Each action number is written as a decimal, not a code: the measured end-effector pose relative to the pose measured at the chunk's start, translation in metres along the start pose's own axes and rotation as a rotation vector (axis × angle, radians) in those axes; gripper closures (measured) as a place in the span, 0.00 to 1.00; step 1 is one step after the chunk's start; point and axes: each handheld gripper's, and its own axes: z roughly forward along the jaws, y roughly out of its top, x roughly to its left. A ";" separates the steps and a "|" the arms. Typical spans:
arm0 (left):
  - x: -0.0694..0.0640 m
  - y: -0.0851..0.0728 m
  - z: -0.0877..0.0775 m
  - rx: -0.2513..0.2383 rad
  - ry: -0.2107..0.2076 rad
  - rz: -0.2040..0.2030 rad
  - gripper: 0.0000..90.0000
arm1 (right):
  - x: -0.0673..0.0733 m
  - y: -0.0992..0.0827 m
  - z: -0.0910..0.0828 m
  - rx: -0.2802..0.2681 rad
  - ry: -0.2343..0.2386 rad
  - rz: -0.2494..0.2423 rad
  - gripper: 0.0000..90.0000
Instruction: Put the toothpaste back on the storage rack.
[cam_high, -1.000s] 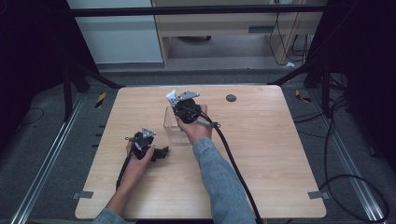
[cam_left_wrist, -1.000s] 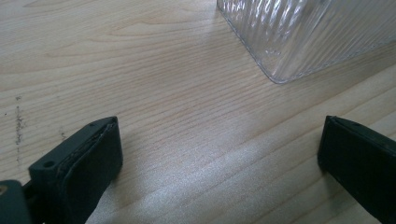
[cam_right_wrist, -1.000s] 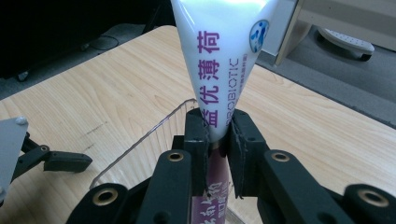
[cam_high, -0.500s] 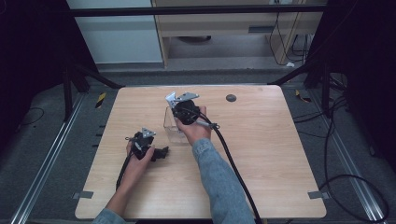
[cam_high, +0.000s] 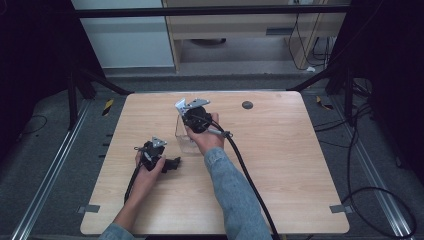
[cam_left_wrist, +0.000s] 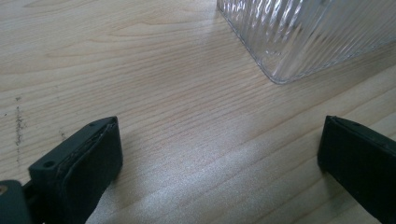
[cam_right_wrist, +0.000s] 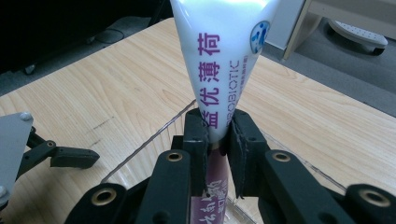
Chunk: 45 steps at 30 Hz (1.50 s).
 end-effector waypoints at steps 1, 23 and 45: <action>0.000 0.000 0.000 0.000 0.000 0.000 0.00 | 0.000 0.000 0.000 0.001 0.000 0.001 0.87; 0.000 0.000 0.000 0.001 0.000 0.004 0.00 | 0.005 0.009 0.012 0.029 0.008 -0.025 0.85; 0.001 0.000 0.000 0.003 -0.002 0.007 0.00 | 0.003 0.009 0.012 0.027 0.024 -0.008 0.82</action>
